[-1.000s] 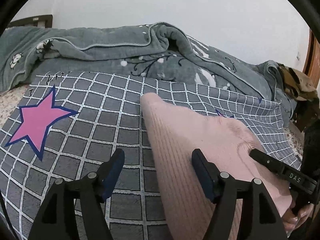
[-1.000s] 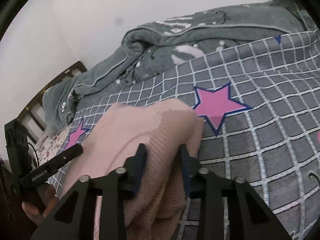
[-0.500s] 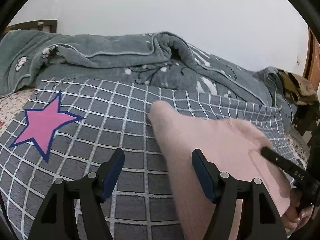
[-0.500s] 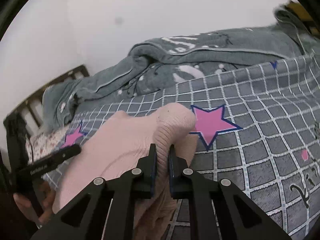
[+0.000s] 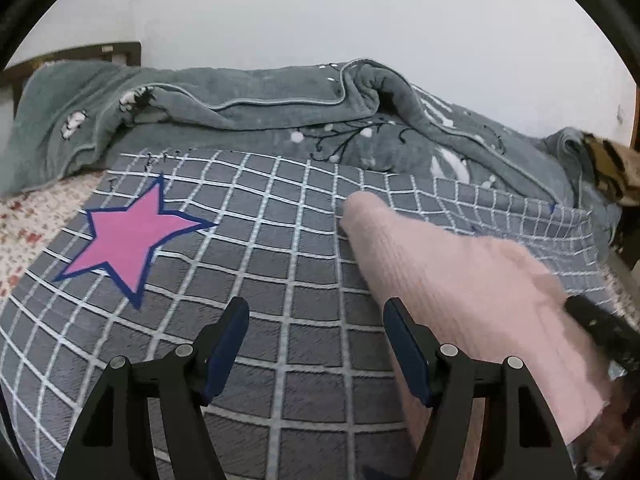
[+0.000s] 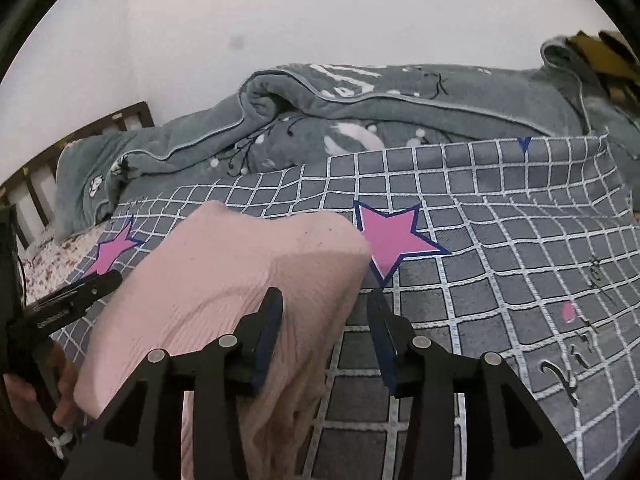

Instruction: Fold small clothes

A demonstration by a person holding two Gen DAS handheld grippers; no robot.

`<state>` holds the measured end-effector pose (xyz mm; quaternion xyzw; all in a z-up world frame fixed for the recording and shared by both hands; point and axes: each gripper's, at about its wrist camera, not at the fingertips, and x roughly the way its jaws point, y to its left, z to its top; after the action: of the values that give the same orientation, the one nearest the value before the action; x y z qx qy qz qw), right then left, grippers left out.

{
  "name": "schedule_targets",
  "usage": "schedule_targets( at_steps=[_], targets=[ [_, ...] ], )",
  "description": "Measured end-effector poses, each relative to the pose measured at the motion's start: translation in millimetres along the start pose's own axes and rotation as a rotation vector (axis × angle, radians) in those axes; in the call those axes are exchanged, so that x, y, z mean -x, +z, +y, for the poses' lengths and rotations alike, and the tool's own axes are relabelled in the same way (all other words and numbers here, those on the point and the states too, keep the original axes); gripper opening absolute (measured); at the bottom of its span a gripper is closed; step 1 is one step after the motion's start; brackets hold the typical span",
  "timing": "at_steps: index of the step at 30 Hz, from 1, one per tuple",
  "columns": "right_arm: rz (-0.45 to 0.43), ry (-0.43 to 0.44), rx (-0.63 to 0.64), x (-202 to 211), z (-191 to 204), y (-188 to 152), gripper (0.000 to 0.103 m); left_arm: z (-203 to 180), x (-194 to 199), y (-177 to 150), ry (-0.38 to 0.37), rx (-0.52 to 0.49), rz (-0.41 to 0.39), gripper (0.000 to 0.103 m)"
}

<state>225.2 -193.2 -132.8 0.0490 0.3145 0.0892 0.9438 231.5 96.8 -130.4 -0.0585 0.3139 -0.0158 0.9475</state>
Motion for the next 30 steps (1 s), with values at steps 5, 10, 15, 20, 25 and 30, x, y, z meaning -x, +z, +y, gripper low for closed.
schedule_targets(
  at_steps=[5,10,15,20,25,30],
  targets=[
    [-0.017,0.008,0.008,17,2,-5,0.049,4,4,-5,0.017,0.011,0.010,0.068],
    [-0.021,0.002,0.021,31,5,-11,0.049,6,10,-10,0.017,0.026,0.023,0.068],
    [-0.016,0.024,0.002,42,5,-19,0.049,6,24,-15,0.038,0.014,0.012,0.068],
    [0.012,0.156,-0.022,49,10,-32,0.049,8,44,-27,0.005,0.013,-0.008,0.068],
    [0.063,0.200,-0.054,41,16,-42,0.049,-3,56,-38,-0.138,-0.001,0.038,0.068],
    [0.059,0.207,-0.051,45,17,-44,0.049,-23,73,-53,-0.212,-0.073,0.031,0.068]
  ],
)
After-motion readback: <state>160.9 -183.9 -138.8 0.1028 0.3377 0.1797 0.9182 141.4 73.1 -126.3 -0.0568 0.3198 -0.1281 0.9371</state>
